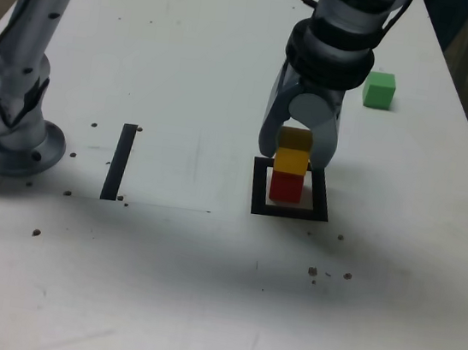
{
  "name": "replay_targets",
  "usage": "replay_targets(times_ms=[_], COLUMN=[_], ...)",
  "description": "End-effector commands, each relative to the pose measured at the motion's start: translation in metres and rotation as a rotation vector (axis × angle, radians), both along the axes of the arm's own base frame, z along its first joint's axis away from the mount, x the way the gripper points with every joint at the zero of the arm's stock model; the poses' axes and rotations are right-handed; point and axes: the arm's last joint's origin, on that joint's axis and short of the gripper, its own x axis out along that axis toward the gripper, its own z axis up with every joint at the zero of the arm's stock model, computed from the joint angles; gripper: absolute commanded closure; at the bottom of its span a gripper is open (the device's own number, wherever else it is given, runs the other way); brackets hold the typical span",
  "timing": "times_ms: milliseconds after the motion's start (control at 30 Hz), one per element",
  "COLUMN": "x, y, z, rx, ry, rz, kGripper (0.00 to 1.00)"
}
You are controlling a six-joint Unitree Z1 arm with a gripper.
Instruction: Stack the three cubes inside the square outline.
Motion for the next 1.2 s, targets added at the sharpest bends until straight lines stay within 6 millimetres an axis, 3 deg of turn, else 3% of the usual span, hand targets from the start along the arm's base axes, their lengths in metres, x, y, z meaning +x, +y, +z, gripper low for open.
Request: replay_targets(times_ms=[0, 233, 467, 733, 1167], x=[0.0, -0.001, -0.002, -0.004, -0.032], y=[0.0, 0.0, -0.001, 0.001, 0.015], z=[-0.002, -0.003, -0.002, 0.003, 0.036], rx=[-0.001, -0.014, -0.04, -0.022, 0.023], ry=[0.008, 0.017, 0.012, -0.013, -0.114], rz=[-0.001, -0.01, -0.019, -0.039, 0.007], kGripper=[0.6, 0.48, 0.45, 0.02, 0.0])
